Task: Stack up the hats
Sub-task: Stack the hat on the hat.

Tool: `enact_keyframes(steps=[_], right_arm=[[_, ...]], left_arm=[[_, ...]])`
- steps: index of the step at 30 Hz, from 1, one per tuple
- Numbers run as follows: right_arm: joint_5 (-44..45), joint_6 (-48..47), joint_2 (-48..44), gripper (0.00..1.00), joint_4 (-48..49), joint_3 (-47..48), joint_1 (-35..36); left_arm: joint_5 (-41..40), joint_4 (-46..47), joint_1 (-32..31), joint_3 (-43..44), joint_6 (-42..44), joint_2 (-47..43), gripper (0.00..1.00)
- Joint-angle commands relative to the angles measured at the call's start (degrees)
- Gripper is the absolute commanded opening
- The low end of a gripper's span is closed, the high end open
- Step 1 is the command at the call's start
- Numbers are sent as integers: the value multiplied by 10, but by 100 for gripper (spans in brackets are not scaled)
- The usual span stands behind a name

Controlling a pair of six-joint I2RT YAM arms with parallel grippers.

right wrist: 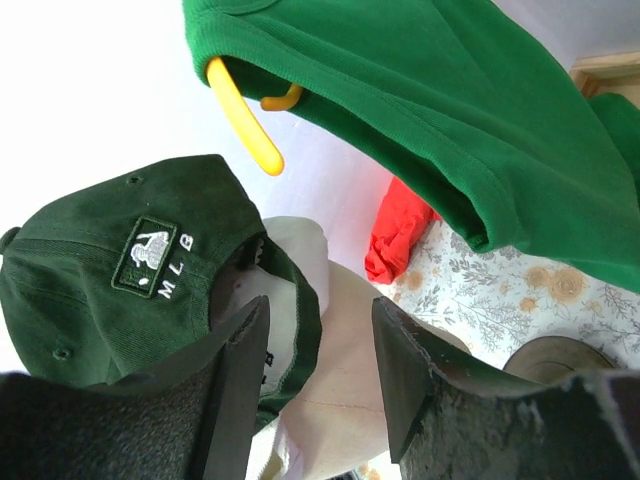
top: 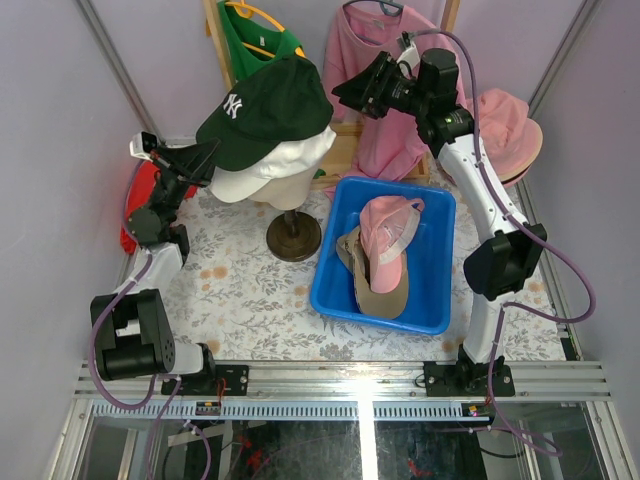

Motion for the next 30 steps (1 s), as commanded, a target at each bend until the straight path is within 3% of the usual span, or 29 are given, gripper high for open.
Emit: enact_keyframes(steps=[1,18,25,30], right_arm=[[-35,24,2,53,39,31,-3],[-81,15,4,53,44,8,2],[-94,34,-13,52,93,-50,2],[-117,96,-29,52,192,-102,2]], left_arm=[[3,64,-3,24,-243,2,0],[-4,65,-56,39,-225,25,0],[-7,66,-57,41,-228,24,0],[-6,68,-56,39,-229,25,0]])
